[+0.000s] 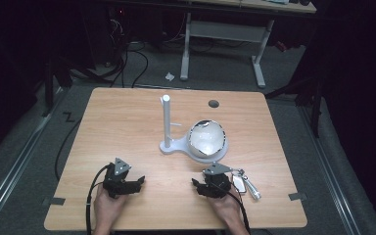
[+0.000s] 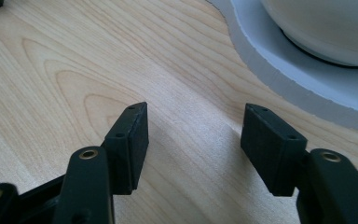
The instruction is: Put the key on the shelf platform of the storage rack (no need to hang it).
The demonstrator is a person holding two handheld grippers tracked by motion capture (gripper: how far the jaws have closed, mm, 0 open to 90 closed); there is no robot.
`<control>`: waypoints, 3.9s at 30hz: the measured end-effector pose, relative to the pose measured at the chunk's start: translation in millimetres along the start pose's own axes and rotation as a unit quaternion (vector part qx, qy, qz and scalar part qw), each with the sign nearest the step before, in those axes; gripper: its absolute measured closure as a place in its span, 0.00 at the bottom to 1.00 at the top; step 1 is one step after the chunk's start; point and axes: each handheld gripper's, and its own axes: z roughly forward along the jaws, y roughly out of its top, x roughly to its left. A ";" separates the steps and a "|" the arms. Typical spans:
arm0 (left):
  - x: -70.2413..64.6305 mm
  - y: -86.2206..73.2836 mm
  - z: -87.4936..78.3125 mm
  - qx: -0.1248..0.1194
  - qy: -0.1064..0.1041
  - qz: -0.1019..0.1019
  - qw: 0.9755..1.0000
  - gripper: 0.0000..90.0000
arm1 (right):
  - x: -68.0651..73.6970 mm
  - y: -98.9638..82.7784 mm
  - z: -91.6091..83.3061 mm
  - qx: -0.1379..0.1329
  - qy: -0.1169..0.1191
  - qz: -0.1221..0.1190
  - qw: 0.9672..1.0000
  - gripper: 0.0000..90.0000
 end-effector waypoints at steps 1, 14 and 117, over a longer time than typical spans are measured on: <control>-0.1 0.0 0.0 0.000 0.000 -0.001 1.000 0.21 | 0.0 0.0 0.0 0.000 0.000 0.000 1.000 0.48; 0.0 0.0 0.0 0.000 0.000 0.000 1.000 0.21 | -6.6 3.1 -13.5 -0.023 -0.002 0.015 1.000 0.51; -0.1 0.0 0.0 0.000 0.000 -0.001 1.000 0.21 | -98.4 -67.6 -83.4 0.011 -0.077 0.119 0.990 0.84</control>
